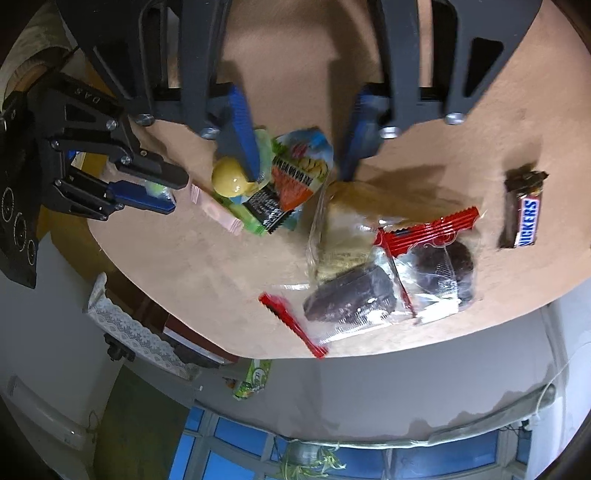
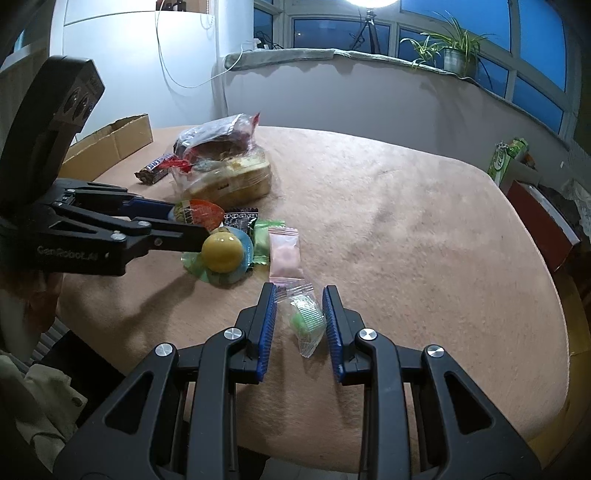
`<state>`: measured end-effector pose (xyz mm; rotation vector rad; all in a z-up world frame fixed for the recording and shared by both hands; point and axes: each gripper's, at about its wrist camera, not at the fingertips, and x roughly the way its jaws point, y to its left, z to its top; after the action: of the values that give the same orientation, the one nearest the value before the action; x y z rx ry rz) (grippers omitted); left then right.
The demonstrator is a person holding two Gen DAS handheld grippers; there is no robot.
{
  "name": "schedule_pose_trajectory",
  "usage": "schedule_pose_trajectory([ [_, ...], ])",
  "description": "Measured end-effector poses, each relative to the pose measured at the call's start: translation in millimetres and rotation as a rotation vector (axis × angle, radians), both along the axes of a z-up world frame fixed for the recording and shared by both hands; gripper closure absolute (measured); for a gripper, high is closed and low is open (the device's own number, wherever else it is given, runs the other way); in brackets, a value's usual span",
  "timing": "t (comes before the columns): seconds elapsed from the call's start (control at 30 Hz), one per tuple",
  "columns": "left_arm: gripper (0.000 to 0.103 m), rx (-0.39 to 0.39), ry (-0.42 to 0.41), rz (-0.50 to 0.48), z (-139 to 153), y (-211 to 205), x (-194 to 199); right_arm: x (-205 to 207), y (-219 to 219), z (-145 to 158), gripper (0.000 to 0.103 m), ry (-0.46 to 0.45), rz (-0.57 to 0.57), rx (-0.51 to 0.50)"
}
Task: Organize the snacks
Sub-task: 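Grasp the small clear green sweet with the right tool while the left tool grasps a colorful wrapped candy, then carry both sweets to the cardboard box and open both tools to release them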
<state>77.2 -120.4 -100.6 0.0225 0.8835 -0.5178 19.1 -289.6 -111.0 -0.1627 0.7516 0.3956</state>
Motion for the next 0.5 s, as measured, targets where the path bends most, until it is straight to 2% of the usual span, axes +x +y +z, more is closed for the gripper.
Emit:
schedule_pose_trajectory([
  [0.1,0.081,0.007,-0.009,-0.002,1,-2,-2,0,-2,-1,0.076,-0.002,-0.004,0.004],
  [0.33,0.082,0.001,-0.027,0.037,5,19,-12,3,-5,3,0.076,-0.016,-0.014,0.027],
  [0.5,0.082,0.026,-0.079,0.091,15,35,-22,4,-4,12,0.076,-0.036,-0.026,0.035],
])
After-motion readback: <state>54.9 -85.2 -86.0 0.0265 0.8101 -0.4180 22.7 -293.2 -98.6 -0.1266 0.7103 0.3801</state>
